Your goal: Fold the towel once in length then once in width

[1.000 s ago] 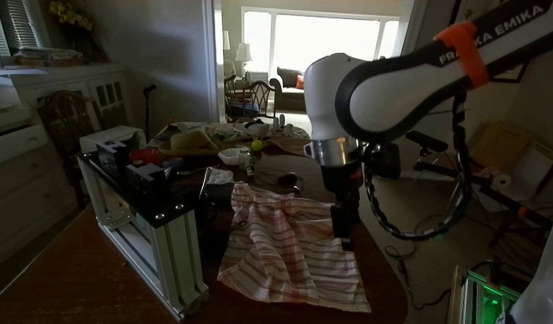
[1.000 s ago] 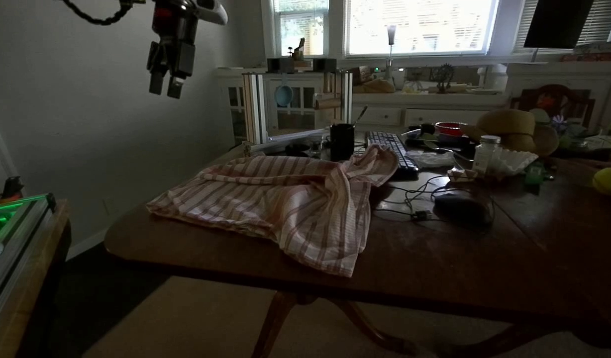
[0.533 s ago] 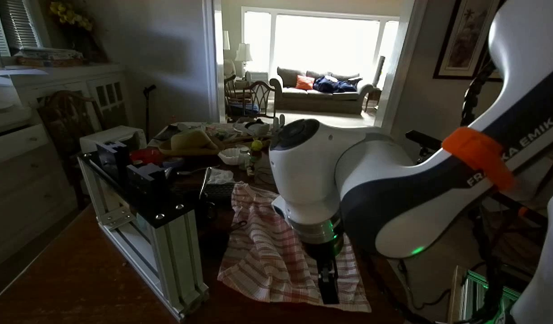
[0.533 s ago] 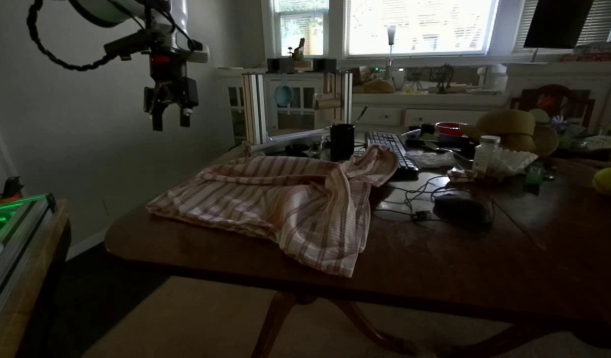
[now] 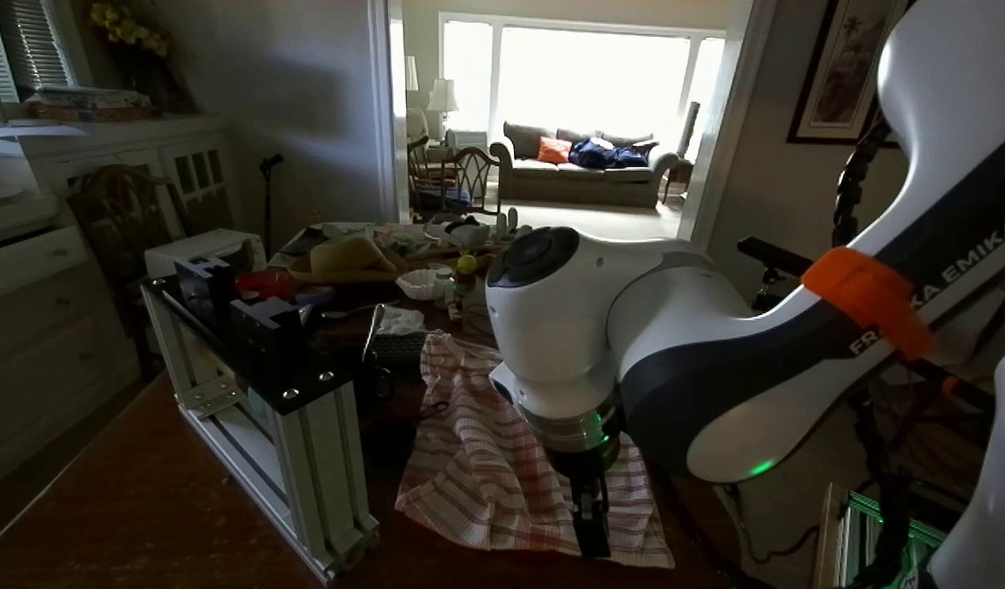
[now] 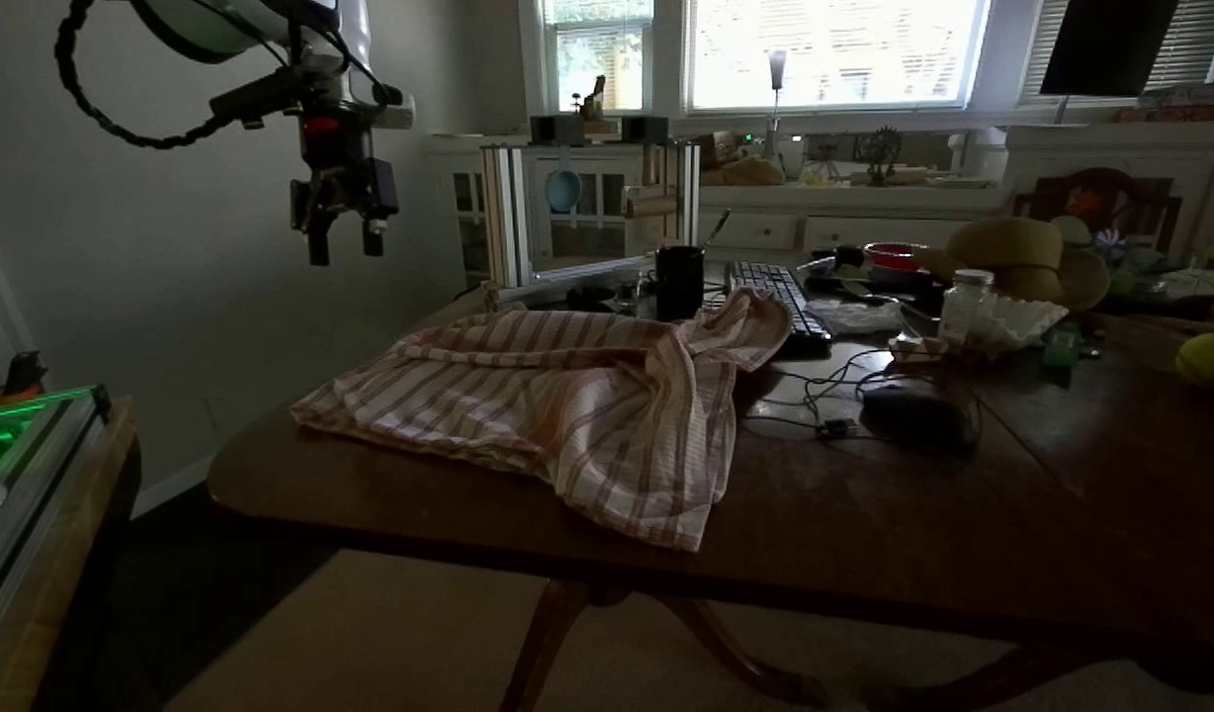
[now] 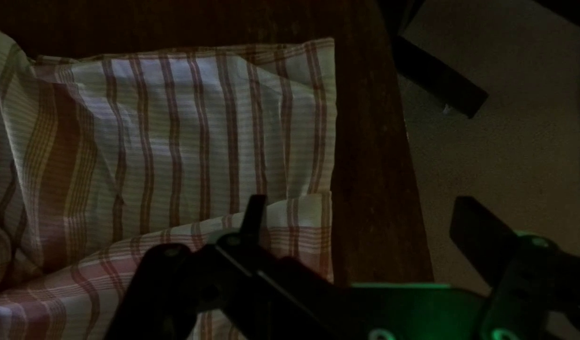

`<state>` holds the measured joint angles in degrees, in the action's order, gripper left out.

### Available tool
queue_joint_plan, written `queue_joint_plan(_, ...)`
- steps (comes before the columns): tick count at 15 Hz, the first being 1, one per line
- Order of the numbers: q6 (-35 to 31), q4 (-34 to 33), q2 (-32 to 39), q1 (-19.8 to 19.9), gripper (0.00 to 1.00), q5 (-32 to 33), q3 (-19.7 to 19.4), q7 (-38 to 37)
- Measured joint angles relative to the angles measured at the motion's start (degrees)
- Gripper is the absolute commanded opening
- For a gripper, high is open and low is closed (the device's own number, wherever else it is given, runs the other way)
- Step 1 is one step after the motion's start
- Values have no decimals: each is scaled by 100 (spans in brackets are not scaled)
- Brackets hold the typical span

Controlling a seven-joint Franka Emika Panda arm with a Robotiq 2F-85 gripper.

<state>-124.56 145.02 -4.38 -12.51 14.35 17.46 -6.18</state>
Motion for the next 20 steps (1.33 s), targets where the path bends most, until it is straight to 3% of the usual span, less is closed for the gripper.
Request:
queue_joint_plan(4, -660, 5, 309, -104, 100, 621, 76, -1051)
queue_joint_plan(11, -1046, -26, 1051, -241, 100, 3157, -103, -3821)
queue_joint_plan(16, -1040, -129, 1594, -442, 100, 3614, -237, -5565)
queue_joint_plan(18, -1048, -171, 1782, -512, 100, 3649, -278, -5972)
queue_joint_plan(20, -1049, -230, 1908, -596, 100, 4073, -339, -6216)
